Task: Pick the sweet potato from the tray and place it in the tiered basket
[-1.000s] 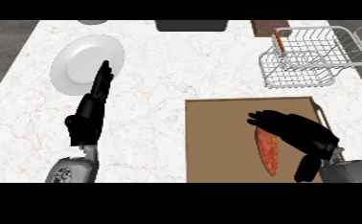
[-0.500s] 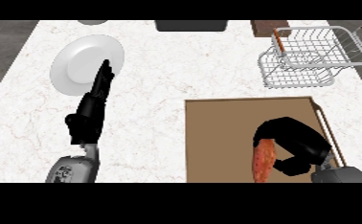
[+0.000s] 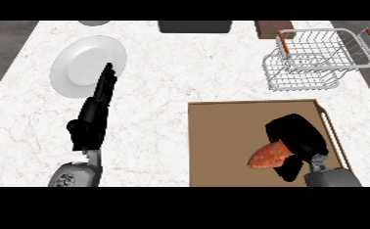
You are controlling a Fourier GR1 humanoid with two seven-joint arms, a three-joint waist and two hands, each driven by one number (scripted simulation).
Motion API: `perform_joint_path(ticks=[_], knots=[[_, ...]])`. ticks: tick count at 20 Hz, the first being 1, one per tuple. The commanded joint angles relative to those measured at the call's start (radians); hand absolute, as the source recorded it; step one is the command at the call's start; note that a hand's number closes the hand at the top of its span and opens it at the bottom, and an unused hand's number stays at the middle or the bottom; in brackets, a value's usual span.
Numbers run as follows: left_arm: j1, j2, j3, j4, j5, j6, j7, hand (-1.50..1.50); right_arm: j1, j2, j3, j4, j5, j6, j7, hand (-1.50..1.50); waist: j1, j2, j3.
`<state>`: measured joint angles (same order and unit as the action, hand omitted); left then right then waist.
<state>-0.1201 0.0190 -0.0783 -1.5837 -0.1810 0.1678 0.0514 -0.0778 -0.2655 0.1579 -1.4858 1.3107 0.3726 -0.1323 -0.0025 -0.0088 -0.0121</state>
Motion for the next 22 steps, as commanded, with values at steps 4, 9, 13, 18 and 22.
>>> perform_joint_path(ticks=[4, 9, 13, 18, 22], knots=[[0.007, 0.005, 0.018, 0.039, 0.021, -0.015, -0.053, 0.00, -0.026, 0.186, 0.036, -0.014, 0.204, 0.035, 0.439, 1.50, 0.003, 0.010, 0.011], [-0.008, 0.013, 0.028, 0.001, 0.022, -0.015, 0.004, 0.00, -0.001, 0.207, 0.039, -0.240, 0.226, 0.111, 0.541, 1.50, -0.004, 0.005, 0.012], [-0.049, 0.028, 0.045, 0.009, 0.028, -0.027, 0.032, 0.00, -0.029, 0.206, 0.022, -0.417, 0.220, 0.187, 0.577, 1.50, -0.007, 0.005, 0.012], [0.018, -0.004, -0.013, 0.003, -0.006, 0.001, -0.013, 0.00, -0.194, 0.205, -0.027, -0.658, 0.213, 0.444, 0.651, 1.50, -0.004, 0.003, 0.011], [-0.048, 0.000, 0.001, 0.038, -0.006, 0.008, 0.020, 0.00, -0.366, 0.226, -0.151, -0.763, 0.137, 0.629, 0.682, 1.50, -0.003, 0.005, 0.011]])
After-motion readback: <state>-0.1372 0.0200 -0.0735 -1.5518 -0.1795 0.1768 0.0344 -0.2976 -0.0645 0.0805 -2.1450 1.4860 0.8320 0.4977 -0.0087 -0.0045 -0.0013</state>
